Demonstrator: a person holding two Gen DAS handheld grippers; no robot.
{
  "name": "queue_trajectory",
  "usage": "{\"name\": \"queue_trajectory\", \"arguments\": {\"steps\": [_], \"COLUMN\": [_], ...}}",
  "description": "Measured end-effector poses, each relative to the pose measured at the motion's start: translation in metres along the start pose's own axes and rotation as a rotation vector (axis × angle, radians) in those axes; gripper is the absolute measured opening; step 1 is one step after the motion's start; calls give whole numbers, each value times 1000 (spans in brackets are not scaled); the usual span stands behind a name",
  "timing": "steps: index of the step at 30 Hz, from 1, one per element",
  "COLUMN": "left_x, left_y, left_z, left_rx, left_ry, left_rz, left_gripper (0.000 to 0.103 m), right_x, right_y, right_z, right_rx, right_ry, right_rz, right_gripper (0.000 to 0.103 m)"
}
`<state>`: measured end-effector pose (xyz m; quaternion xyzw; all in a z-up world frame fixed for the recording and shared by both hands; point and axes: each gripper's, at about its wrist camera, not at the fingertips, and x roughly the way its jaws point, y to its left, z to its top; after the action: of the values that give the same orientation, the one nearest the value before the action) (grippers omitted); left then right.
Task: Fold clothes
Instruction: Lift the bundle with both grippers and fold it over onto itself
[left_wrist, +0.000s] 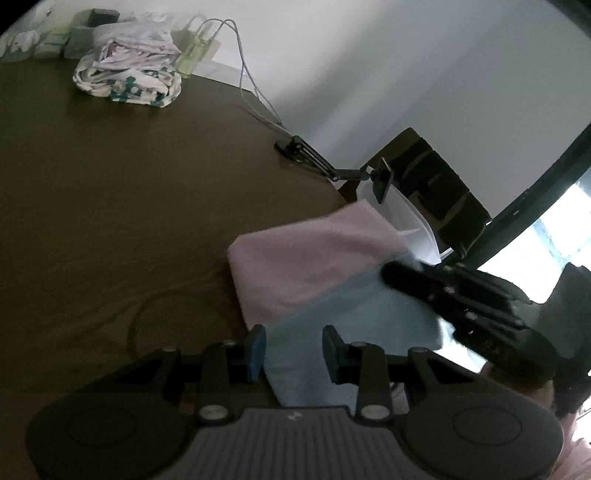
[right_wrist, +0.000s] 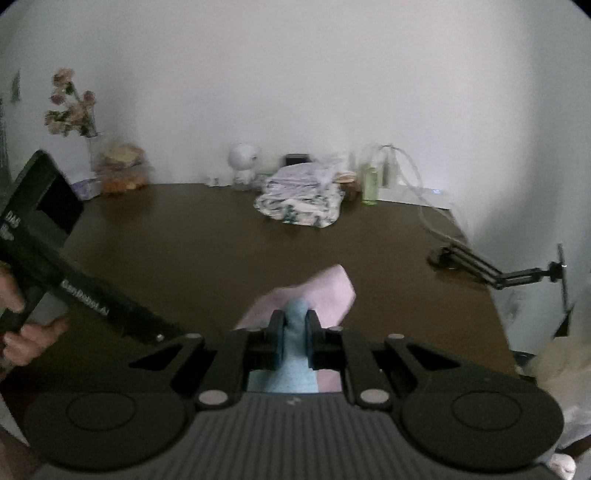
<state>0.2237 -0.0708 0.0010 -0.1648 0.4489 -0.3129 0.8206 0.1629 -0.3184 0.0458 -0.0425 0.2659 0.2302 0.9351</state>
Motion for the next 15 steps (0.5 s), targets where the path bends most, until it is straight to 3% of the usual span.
{"name": "queue_trajectory", "arguments": {"steps": [5, 9, 11, 15], "left_x": [4, 7, 9, 19], "left_y": [0, -3, -8, -27], "left_z": [-1, 1, 5, 15], "left_rx": [-1, 6, 25, 127], "left_ry": [15, 15, 9, -12], "left_rz": [-3, -10, -12, 33], "left_gripper": [31, 32, 32, 33], "right_x": [20, 22, 19, 7], "right_y": [-42, -57, -64, -78], "right_z": [-24, -36, -38, -35], "right_rx": [184, 267, 304, 388], "right_ry": [95, 103, 85, 3], "right_rz": [-92, -89, -85, -80], "right_gripper": [11, 16, 30, 43]}}
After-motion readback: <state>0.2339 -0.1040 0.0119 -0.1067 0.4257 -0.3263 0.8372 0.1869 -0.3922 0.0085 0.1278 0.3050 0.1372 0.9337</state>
